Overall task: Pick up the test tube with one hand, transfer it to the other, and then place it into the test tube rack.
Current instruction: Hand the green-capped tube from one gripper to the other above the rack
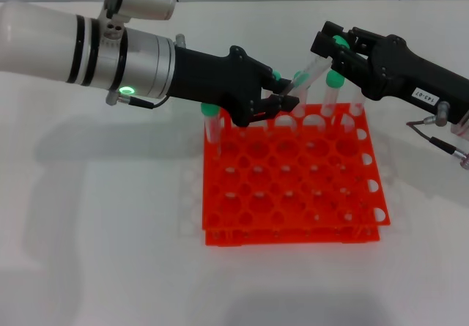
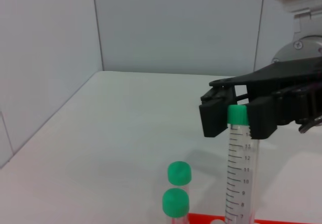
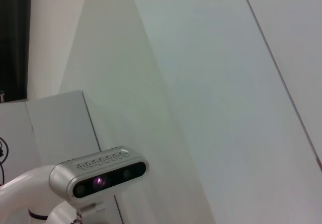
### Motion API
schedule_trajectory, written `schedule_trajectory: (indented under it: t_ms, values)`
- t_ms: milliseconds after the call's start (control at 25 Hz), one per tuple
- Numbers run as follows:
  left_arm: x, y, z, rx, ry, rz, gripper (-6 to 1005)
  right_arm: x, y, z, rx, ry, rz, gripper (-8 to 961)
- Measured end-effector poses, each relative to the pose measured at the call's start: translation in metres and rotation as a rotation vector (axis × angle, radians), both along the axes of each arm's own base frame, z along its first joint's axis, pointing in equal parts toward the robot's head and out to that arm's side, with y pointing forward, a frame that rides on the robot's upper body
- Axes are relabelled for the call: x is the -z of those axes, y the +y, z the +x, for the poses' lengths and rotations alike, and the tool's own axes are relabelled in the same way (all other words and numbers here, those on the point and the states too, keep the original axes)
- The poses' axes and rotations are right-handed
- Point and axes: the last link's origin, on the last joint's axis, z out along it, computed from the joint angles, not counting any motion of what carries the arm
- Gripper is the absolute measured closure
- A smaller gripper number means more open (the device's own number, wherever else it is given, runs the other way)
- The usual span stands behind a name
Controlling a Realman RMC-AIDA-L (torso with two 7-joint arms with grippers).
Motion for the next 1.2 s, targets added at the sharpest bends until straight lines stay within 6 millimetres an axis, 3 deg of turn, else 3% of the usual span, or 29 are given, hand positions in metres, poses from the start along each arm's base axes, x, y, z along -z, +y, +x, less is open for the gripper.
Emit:
schedule_trajectory:
  t_ms: [520,960,1200]
  values:
    - [0.0,0.0,0.001,-0.07,-0.021,-0.013,652,-0.003,-0.003,-0.008,-0.048,0.027,-0.021,693]
    - [-0.013,-0.007,0.011,-0.127,-0.05,-0.086,211,-0.008,-0.002,-0.007,-0.054,0.031,-0.021,691]
    - [-0.043,-0.016,0.012,-0.184,-0.033,-0.079,171,-0.011,-0.001,-0.006,-0.056,0.024,-0.02,690]
